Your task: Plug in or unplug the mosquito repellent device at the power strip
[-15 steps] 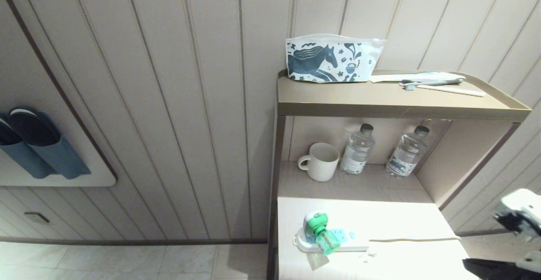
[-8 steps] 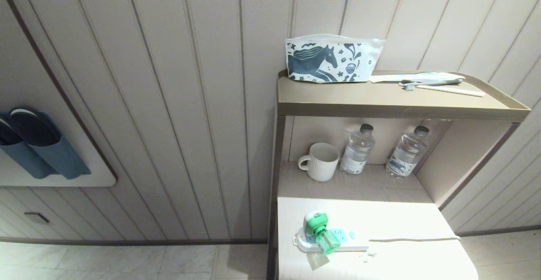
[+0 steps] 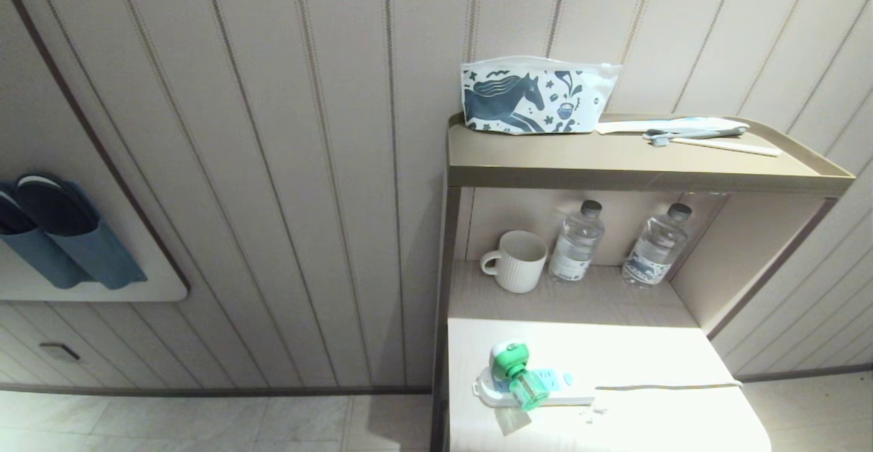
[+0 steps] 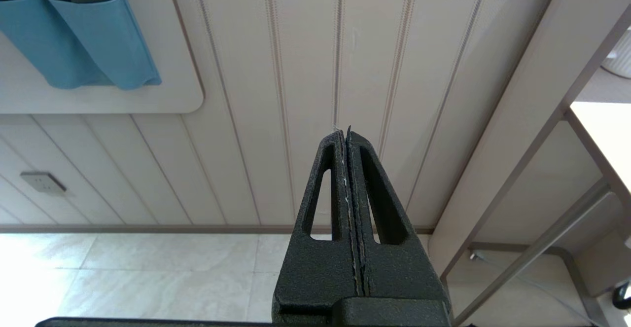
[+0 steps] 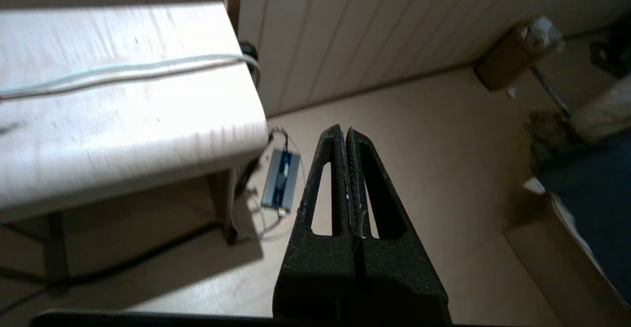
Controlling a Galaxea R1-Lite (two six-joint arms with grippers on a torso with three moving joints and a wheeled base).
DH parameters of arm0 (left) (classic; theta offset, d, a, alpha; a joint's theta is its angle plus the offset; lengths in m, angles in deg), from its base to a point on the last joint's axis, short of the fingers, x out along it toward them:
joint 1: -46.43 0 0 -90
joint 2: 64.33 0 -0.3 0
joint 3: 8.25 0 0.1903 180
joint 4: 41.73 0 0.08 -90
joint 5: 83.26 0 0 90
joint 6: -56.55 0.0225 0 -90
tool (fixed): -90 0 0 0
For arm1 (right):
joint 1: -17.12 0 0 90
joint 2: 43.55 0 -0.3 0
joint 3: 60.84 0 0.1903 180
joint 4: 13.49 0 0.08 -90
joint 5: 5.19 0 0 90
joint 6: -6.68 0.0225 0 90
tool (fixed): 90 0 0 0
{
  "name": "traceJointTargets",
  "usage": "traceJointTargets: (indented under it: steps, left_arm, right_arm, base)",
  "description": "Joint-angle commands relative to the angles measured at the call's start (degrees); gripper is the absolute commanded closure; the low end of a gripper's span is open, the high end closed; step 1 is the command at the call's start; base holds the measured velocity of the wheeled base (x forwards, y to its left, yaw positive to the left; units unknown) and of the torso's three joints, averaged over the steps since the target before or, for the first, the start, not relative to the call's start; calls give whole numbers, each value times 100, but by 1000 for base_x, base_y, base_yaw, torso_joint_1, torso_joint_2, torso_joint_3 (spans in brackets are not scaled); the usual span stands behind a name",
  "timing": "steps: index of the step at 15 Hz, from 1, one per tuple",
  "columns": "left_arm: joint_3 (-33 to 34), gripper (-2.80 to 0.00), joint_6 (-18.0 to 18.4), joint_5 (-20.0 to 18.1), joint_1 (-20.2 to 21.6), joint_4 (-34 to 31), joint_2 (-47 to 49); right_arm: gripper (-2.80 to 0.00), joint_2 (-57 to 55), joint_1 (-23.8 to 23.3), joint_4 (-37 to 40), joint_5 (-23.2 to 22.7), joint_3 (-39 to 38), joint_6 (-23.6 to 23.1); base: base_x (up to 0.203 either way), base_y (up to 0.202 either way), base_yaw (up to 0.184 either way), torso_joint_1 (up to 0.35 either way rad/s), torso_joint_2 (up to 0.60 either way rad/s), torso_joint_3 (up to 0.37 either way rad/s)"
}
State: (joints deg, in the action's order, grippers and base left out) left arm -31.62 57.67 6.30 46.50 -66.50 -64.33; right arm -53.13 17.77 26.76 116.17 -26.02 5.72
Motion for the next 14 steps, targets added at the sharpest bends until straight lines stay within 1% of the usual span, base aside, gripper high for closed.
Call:
traceJointTargets:
  steps: [1, 2, 3, 5, 6, 7, 8, 11, 14]
  left_arm:
    - [0, 0, -7, 0, 1, 0, 9]
    - [0, 0, -7, 0, 1, 0, 9]
    - [0, 0, -7, 0, 1, 0, 9]
    - [0, 0, -7, 0, 1, 0, 9]
    - [0, 0, -2, 0, 1, 0, 9]
    - [0, 0, 2, 0, 1, 0, 9]
    - [0, 0, -7, 0, 1, 0, 9]
    - [0, 0, -7, 0, 1, 0, 9]
    - [0, 0, 2, 0, 1, 0, 9]
  right_arm:
    - [0, 924, -89, -601, -320, -369, -263]
    - [0, 958, -98, -800, -596, -459, -311]
    - [0, 954, -99, -1122, -1004, -610, -275]
    - [0, 951, -98, -1602, -2027, -854, -394]
    - [0, 950, -99, -1682, -2405, -916, -441]
    - [0, 950, -100, -1715, -2914, -1013, -469]
    - [0, 950, -95, -1649, -3199, -1111, -475]
    - [0, 950, -91, -1557, -3183, -1145, -232]
    - [0, 941, -91, -1557, -3190, -1145, -230]
  base:
    - [0, 0, 0, 0, 0, 0]
    - [0, 0, 0, 0, 0, 0]
    - [0, 0, 0, 0, 0, 0]
    - [0, 0, 0, 0, 0, 0]
    - [0, 0, 0, 0, 0, 0]
    - [0, 0, 0, 0, 0, 0]
    - [0, 0, 0, 0, 0, 0]
    - [0, 0, 0, 0, 0, 0]
    - [0, 0, 0, 0, 0, 0]
